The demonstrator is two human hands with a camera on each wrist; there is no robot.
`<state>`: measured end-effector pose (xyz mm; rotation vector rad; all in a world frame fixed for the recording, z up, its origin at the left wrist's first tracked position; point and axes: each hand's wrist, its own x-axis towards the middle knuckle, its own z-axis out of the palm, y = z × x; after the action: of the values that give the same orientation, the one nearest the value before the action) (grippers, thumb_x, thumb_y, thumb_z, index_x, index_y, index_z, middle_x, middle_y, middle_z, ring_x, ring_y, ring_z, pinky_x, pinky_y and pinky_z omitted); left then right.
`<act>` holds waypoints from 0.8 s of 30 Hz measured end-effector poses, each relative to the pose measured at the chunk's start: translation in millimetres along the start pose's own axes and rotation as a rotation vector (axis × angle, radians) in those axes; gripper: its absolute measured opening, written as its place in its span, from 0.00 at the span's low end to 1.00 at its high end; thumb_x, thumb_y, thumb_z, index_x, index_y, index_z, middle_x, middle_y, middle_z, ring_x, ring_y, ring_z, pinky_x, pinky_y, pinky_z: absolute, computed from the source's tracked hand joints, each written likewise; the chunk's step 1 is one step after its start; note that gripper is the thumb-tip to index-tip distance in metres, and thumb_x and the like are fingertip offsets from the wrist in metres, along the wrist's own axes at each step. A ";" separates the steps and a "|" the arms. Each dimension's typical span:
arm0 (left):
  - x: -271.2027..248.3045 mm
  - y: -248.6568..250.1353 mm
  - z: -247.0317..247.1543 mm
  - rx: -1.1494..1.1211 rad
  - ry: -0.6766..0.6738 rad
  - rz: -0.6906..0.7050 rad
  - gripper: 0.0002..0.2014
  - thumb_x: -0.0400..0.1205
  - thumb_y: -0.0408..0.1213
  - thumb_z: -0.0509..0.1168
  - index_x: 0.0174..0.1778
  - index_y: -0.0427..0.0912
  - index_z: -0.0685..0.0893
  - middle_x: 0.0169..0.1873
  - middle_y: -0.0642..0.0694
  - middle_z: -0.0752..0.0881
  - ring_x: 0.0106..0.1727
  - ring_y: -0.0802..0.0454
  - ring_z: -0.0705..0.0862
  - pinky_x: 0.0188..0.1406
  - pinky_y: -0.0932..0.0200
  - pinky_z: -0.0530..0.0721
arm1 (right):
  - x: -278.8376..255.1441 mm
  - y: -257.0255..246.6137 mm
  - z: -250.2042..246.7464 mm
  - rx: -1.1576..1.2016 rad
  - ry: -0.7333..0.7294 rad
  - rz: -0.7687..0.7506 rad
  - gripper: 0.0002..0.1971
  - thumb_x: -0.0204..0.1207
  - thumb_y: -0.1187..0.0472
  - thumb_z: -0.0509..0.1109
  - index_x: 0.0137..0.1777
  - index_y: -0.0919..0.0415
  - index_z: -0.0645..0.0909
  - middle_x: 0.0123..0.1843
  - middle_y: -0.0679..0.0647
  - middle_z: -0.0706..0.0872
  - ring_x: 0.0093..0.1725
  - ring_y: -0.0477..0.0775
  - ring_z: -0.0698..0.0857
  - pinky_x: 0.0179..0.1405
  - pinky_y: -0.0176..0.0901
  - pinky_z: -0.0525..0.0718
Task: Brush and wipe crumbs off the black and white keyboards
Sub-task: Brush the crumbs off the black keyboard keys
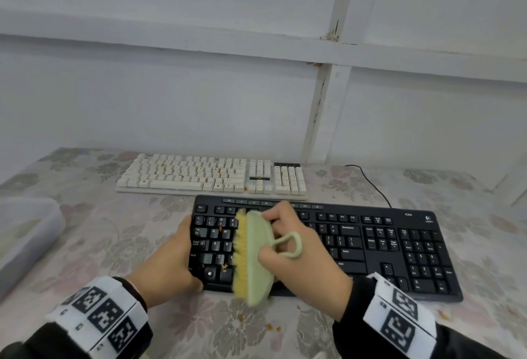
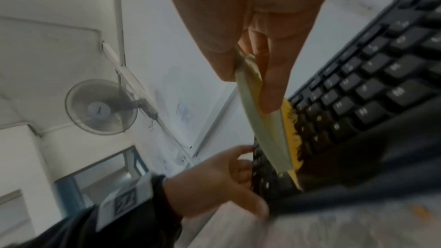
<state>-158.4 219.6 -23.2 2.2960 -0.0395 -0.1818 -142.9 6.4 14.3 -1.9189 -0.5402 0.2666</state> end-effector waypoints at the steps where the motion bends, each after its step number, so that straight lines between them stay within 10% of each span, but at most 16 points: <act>1: -0.1 0.1 0.0 0.000 0.000 0.002 0.48 0.66 0.21 0.71 0.69 0.60 0.49 0.53 0.57 0.77 0.48 0.59 0.81 0.39 0.72 0.79 | -3.5 -0.3 2.3 -0.012 -0.038 0.008 0.13 0.74 0.67 0.62 0.54 0.50 0.69 0.41 0.67 0.79 0.33 0.53 0.72 0.30 0.46 0.73; 12: -0.4 -3.0 -0.4 0.011 -0.007 -0.026 0.52 0.63 0.23 0.73 0.76 0.54 0.50 0.54 0.58 0.77 0.51 0.59 0.79 0.40 0.68 0.78 | 23.1 -9.8 -10.8 0.069 0.188 -0.066 0.15 0.74 0.68 0.64 0.52 0.46 0.71 0.49 0.61 0.86 0.42 0.73 0.84 0.40 0.68 0.85; 19: -0.1 0.1 0.2 0.000 -0.002 0.014 0.50 0.64 0.22 0.71 0.76 0.54 0.49 0.53 0.56 0.77 0.48 0.58 0.80 0.36 0.70 0.78 | 3.1 -2.6 4.6 0.044 -0.073 0.013 0.13 0.72 0.64 0.63 0.53 0.47 0.69 0.49 0.73 0.80 0.36 0.56 0.75 0.33 0.50 0.79; 24: 0.4 -3.5 0.1 0.007 -0.002 0.002 0.49 0.64 0.23 0.71 0.75 0.54 0.51 0.53 0.56 0.77 0.47 0.57 0.81 0.38 0.66 0.79 | 15.9 -15.3 -11.4 0.113 0.114 -0.056 0.13 0.75 0.70 0.65 0.53 0.52 0.72 0.49 0.60 0.86 0.37 0.60 0.85 0.30 0.57 0.87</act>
<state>-158.1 221.8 -26.0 2.3025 -0.0436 -0.1830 -128.0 9.8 33.9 -1.7942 -0.4918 0.1477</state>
